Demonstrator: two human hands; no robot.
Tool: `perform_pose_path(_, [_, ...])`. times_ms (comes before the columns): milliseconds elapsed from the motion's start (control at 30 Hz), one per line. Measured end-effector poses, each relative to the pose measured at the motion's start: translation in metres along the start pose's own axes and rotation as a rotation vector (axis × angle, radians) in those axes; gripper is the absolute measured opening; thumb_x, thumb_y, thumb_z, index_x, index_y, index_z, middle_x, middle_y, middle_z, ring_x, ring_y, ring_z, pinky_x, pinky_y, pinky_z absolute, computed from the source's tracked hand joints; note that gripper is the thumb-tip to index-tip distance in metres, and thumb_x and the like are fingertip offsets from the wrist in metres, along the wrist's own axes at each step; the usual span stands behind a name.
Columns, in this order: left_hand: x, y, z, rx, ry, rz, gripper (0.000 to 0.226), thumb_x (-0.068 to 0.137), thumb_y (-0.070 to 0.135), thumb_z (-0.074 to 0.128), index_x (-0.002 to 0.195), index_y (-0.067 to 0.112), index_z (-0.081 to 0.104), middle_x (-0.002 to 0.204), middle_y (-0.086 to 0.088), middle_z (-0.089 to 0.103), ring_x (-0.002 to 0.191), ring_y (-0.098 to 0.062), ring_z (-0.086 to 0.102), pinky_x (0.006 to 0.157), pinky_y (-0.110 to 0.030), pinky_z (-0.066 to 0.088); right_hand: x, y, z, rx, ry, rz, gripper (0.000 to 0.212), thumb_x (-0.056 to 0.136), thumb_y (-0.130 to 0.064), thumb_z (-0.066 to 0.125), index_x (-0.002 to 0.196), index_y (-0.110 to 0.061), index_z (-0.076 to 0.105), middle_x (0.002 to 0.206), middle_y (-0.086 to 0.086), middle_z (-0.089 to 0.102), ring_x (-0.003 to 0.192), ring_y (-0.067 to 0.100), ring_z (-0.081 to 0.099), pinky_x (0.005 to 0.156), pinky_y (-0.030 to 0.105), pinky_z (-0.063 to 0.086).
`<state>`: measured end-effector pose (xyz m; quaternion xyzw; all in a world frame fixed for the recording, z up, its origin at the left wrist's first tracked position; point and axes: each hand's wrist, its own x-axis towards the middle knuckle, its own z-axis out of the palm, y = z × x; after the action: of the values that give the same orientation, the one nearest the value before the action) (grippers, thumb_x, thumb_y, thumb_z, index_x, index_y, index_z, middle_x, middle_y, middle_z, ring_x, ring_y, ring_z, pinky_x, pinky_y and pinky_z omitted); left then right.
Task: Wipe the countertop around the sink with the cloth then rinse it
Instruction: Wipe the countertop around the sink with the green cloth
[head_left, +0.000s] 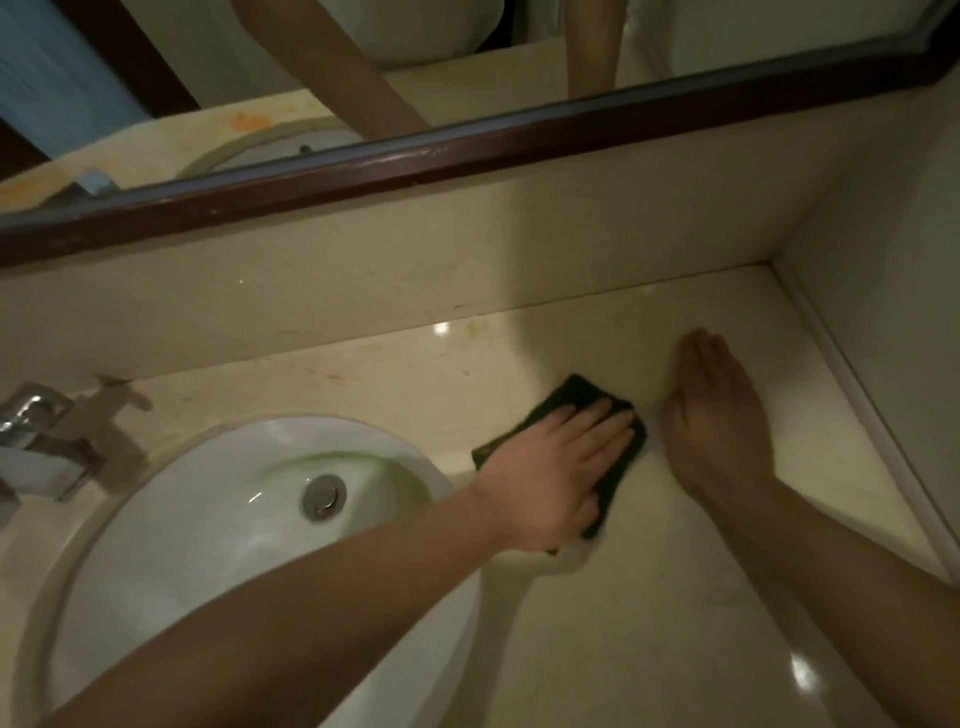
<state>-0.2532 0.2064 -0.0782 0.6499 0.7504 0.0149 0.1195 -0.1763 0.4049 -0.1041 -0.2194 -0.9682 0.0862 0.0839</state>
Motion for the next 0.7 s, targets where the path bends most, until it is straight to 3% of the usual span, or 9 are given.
perform_pose_path(100, [-0.007, -0.025, -0.010, -0.078, 0.069, -0.133, 0.077, 0.080, 0.033, 0.036, 0.152, 0.007, 0.026, 0.158, -0.014, 0.027, 0.147, -0.028, 0.020, 0.120, -0.042, 0.015, -0.003, -0.001, -0.004, -0.065, -0.049, 0.039, 0.063, 0.087, -0.020, 0.030, 0.144, 0.007, 0.033, 0.151, 0.025, 0.034, 0.141, 0.038, 0.032, 0.114, 0.044, 0.026])
perform_pose_path(200, [-0.001, -0.066, -0.021, -0.046, 0.071, -0.447, 0.076, 0.087, 0.033, 0.036, 0.155, 0.010, 0.011, 0.163, -0.009, 0.009, 0.150, -0.023, 0.004, 0.122, -0.040, 0.008, 0.000, 0.000, -0.005, -0.109, -0.127, 0.020, 0.071, 0.088, -0.033, 0.030, 0.148, 0.004, 0.025, 0.156, 0.022, 0.025, 0.145, 0.034, 0.023, 0.117, 0.044, 0.024])
perform_pose_path(300, [0.006, -0.080, -0.015, 0.044, 0.081, -0.573, 0.070, 0.093, 0.035, 0.029, 0.155, 0.010, 0.006, 0.164, -0.004, 0.001, 0.150, -0.018, -0.002, 0.121, -0.034, 0.000, 0.002, 0.010, -0.011, -0.111, -0.186, -0.055, 0.074, 0.090, -0.039, 0.027, 0.152, 0.000, 0.015, 0.160, 0.018, 0.017, 0.148, 0.030, 0.014, 0.120, 0.041, 0.017])
perform_pose_path(433, [0.031, -0.061, -0.014, 0.015, 0.079, -0.587, 0.071, 0.092, 0.034, 0.030, 0.155, 0.009, 0.007, 0.164, -0.005, 0.003, 0.150, -0.022, -0.002, 0.122, -0.037, 0.002, 0.005, 0.019, -0.015, -0.074, -0.182, -0.124, 0.066, 0.094, -0.033, 0.021, 0.152, -0.002, 0.016, 0.160, 0.016, 0.018, 0.148, 0.029, 0.015, 0.120, 0.041, 0.018])
perform_pose_path(567, [0.067, 0.003, -0.011, 0.027, 0.109, -0.374, 0.074, 0.087, 0.037, 0.035, 0.153, 0.006, 0.022, 0.161, -0.011, 0.021, 0.147, -0.030, 0.016, 0.119, -0.041, 0.014, 0.007, 0.021, -0.017, 0.125, -0.200, -0.091, 0.062, 0.093, -0.022, 0.016, 0.150, 0.000, 0.023, 0.158, 0.017, 0.022, 0.148, 0.030, 0.017, 0.119, 0.035, 0.011])
perform_pose_path(700, [0.037, 0.076, 0.009, 0.013, 0.122, -0.378, 0.073, 0.090, 0.040, 0.034, 0.153, 0.006, 0.019, 0.162, -0.010, 0.016, 0.149, -0.029, 0.011, 0.121, -0.043, 0.010, 0.010, 0.029, -0.015, 0.216, -0.238, -0.113, 0.074, 0.087, -0.031, 0.007, 0.144, 0.010, 0.029, 0.154, 0.025, 0.026, 0.146, 0.039, 0.020, 0.119, 0.039, 0.013])
